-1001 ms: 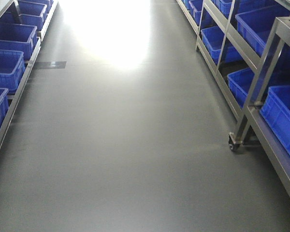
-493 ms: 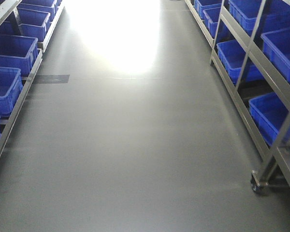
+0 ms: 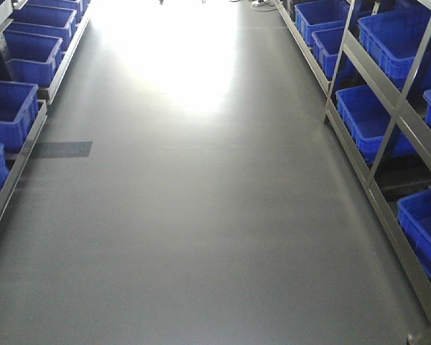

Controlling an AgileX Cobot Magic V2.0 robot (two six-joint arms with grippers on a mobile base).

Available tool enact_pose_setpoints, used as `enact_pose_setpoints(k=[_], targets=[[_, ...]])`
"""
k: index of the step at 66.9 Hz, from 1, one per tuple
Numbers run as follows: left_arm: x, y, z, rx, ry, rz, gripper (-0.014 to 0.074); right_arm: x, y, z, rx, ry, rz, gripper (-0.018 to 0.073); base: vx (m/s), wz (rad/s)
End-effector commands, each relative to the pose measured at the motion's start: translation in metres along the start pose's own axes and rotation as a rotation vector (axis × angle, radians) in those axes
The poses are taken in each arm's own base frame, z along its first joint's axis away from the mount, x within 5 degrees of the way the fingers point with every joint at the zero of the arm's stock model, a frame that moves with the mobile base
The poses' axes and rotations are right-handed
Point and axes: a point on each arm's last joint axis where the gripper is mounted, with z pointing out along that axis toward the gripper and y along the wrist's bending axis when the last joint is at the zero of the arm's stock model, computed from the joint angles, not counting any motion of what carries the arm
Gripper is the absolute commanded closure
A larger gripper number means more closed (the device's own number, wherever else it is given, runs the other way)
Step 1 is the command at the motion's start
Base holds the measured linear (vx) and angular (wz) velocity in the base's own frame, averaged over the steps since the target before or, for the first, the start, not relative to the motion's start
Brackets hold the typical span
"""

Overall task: Pour parts from conveyor to right shelf
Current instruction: 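Drive down the aisle between the blue-bin shelves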

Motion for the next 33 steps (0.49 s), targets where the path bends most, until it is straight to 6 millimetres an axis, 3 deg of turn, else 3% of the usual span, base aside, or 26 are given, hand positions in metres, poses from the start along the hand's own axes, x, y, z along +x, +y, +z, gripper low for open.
enact_pose_setpoints(k=[1,33], targets=[[0.0002,-0.0005,0.0001,0.017,-0.059,-0.013,0.0603,-0.0154,-0.0015,-0.0017,0.01,-0.096,-0.009,0.0564,0.63,-0.08],[0.0002,-0.0005,0.0001,0.017,-0.059,-0.013,0.0603,-0.0154,-0.0015,-0.0017,0.01,-0.096,-0.009,0.0564,0.62,-0.05]])
